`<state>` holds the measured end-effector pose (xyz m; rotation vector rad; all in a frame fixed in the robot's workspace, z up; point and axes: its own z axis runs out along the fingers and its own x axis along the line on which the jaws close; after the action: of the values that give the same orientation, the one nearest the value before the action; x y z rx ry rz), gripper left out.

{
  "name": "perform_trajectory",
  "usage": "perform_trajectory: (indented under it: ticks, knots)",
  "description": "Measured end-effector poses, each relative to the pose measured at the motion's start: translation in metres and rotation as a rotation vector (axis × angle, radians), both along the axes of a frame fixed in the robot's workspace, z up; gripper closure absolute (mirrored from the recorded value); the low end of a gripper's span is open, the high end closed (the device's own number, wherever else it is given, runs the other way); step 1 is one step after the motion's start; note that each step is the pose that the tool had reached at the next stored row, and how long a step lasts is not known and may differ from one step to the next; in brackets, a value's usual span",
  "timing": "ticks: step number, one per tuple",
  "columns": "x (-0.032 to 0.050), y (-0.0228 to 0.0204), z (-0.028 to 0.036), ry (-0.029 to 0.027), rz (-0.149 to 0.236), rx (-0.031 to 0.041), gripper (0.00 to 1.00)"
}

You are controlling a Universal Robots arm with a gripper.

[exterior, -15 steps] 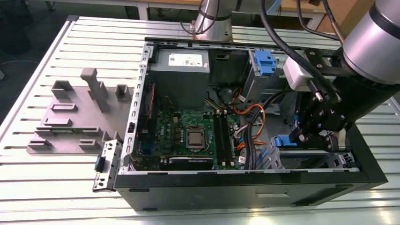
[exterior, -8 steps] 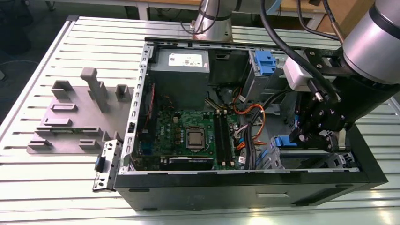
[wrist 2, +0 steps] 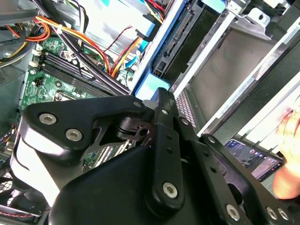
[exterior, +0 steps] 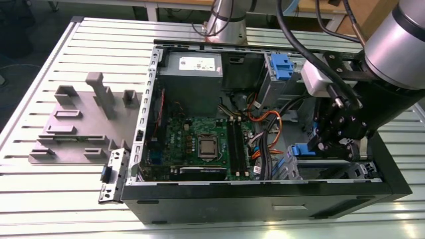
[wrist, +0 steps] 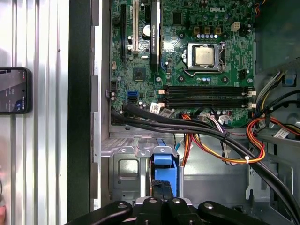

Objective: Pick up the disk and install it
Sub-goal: 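Insert the first disk wire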

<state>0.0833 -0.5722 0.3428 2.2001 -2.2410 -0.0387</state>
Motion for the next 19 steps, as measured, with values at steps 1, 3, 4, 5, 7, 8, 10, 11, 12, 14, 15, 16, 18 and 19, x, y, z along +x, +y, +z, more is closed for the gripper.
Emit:
perform_trajectory:
  ticks: [1,3,4,5,7,8,10,11,12,14,15,16,18,19]
  knots:
    - [0.0009,0.0000,-0.0001,0.0000,0.000,0.0001,0.89]
    - [0.0040,-0.0001,-0.0005,0.0001,0.000,0.0001,0.89]
    - [0.0068,-0.0001,-0.0006,0.0003,0.000,-0.0001,0.89]
    - [0.0101,-0.0001,-0.0009,0.0008,0.000,0.0000,0.89]
    - [0.0176,0.0000,-0.0014,0.0020,0.000,0.0000,0.89]
    - [0.0207,0.0000,-0.0017,0.0023,0.000,0.0000,0.89]
    - [0.0227,0.0000,-0.0018,0.0025,0.000,0.0000,0.89]
    - [0.0227,0.0000,-0.0018,0.0025,0.000,0.0000,0.89]
    - [0.0227,0.0000,-0.0018,0.0025,0.000,0.0000,0.89]
    - [0.0230,0.0000,-0.0019,0.0025,0.000,0.0001,0.89]
    - [0.0230,0.0000,-0.0018,0.0025,0.000,0.0000,0.89]
    - [0.0230,0.0001,-0.0017,0.0025,0.000,0.0001,0.89]
    - [0.0230,0.0001,-0.0007,0.0025,0.000,-0.0003,0.89]
    - [0.0230,0.0001,0.0003,0.0025,0.000,-0.0004,0.89]
